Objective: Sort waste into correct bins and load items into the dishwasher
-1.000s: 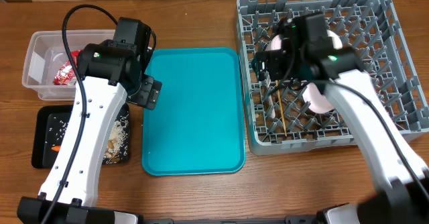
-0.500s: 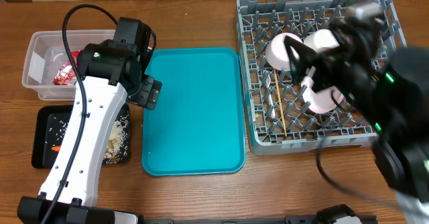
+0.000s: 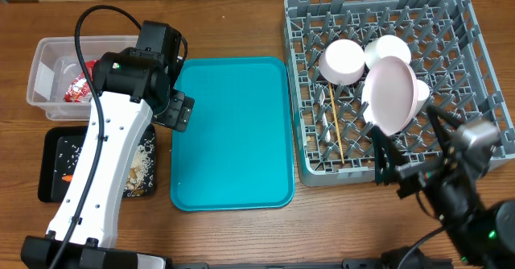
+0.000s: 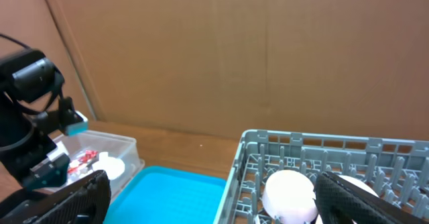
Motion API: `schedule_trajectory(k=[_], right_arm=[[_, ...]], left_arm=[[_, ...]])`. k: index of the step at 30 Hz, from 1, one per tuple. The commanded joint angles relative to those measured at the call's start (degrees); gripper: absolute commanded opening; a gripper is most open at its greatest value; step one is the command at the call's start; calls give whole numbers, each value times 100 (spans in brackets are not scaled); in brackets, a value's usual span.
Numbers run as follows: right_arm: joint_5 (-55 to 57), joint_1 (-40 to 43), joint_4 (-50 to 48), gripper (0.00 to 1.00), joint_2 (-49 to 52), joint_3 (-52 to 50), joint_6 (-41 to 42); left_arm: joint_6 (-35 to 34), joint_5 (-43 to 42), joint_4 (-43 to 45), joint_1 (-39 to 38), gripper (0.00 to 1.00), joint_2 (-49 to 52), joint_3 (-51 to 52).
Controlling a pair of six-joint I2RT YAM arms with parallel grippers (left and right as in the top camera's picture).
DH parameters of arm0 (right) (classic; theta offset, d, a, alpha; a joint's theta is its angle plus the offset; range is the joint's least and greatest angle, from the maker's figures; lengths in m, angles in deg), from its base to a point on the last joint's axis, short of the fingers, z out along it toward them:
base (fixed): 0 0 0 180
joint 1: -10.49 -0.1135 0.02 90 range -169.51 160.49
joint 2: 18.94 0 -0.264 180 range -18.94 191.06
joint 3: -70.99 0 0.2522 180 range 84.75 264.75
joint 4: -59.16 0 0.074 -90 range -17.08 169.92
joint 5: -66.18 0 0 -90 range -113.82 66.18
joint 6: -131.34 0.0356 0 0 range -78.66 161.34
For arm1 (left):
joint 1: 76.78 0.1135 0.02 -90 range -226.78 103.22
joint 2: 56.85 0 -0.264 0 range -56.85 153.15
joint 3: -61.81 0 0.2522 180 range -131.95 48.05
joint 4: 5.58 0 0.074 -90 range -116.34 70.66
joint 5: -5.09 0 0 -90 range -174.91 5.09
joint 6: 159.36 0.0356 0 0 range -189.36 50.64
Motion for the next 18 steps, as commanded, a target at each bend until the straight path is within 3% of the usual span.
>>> schedule_trajectory(k=[1,11,18], right_arm=[[35,149,-184,100,-634,-680,0],[-96,323,-1871,100,-2068,-2977,22],[-317,323,-2756,100,-2391,-3936,20]], left_arm=[[90,35,-15,-4,100,-61,-101],[90,35,-13,-4,100,-61,-101],[90,35,-15,-4,100,-61,-101]])
